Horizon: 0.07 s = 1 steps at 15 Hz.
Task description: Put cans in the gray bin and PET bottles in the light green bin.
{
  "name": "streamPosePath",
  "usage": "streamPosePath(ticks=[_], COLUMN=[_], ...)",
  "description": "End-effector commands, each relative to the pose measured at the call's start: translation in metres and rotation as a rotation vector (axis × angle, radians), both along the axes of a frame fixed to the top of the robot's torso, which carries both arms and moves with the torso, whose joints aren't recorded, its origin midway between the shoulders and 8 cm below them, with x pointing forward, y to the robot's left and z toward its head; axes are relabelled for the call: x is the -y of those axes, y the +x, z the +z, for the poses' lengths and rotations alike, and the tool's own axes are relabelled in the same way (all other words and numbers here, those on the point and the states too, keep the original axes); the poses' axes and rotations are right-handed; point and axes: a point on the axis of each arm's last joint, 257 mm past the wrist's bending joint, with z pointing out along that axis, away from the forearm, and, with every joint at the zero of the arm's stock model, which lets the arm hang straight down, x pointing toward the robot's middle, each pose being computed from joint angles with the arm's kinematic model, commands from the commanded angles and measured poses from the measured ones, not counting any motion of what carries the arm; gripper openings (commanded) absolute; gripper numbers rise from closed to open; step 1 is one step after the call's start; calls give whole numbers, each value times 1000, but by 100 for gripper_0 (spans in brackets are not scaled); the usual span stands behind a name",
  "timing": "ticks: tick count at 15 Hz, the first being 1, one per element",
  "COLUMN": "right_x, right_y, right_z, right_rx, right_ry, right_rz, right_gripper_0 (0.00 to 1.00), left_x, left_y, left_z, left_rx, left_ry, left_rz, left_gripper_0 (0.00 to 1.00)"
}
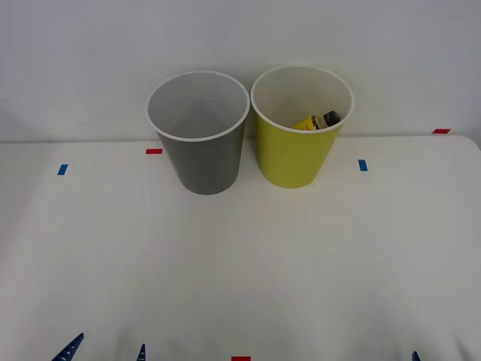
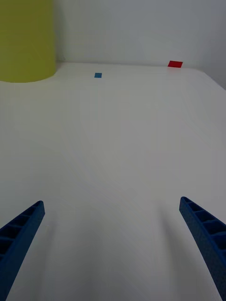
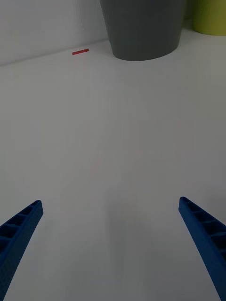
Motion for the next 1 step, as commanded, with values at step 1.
streamPosePath(ticks=[1], right_x=[0], right_y=[0], right_z=[0], right_rx=[0], right_ry=[0], right_rz=[0], right_gripper_0=[100], left_x=[0], left_y=[0], left_z=[0], left_rx=[0], left_ry=[0], left_rz=[0], left_gripper_0=[100])
